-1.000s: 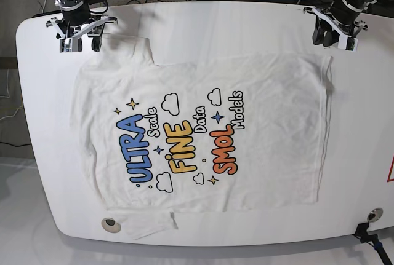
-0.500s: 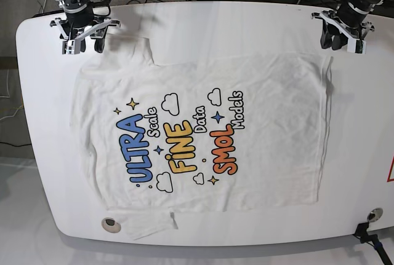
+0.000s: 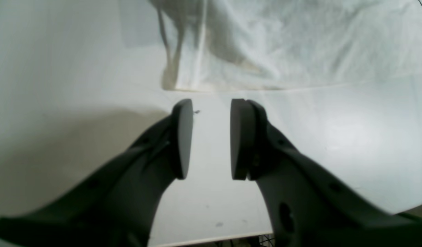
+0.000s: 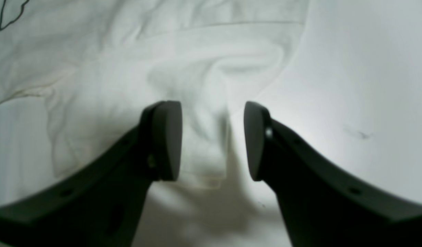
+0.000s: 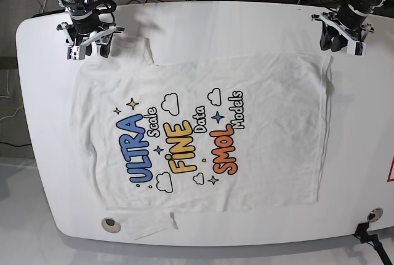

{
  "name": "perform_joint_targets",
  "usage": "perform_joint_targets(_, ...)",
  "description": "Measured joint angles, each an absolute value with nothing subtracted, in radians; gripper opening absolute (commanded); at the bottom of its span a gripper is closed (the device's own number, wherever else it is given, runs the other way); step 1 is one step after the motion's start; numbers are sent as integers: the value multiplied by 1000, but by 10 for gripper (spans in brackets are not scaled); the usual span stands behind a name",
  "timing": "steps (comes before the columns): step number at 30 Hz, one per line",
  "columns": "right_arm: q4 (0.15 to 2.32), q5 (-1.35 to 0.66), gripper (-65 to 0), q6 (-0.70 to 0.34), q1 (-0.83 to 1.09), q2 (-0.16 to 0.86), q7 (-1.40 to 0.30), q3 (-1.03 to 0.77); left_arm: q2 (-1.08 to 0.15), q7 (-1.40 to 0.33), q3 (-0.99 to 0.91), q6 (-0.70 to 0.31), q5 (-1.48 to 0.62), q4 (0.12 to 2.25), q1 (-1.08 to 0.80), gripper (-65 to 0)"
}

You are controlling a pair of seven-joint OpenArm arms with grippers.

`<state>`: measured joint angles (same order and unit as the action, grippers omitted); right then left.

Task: Fold the T-shirt properly
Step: 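Lower both grippers and pinch the shoulder fabric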

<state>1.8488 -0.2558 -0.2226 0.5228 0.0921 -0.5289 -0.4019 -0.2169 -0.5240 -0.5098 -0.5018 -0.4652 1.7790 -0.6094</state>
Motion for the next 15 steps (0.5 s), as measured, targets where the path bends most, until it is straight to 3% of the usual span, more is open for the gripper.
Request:
perform_joint_targets(12, 1796, -264, -368, -191, 551, 86, -543, -426, -212, -524, -514, -503, -465, 1773, -617, -468)
perform_joint_targets(15, 1783, -268, -471, -200, 552, 86, -515, -426, -212, -523, -515, -502, -465, 1771, -612, -466)
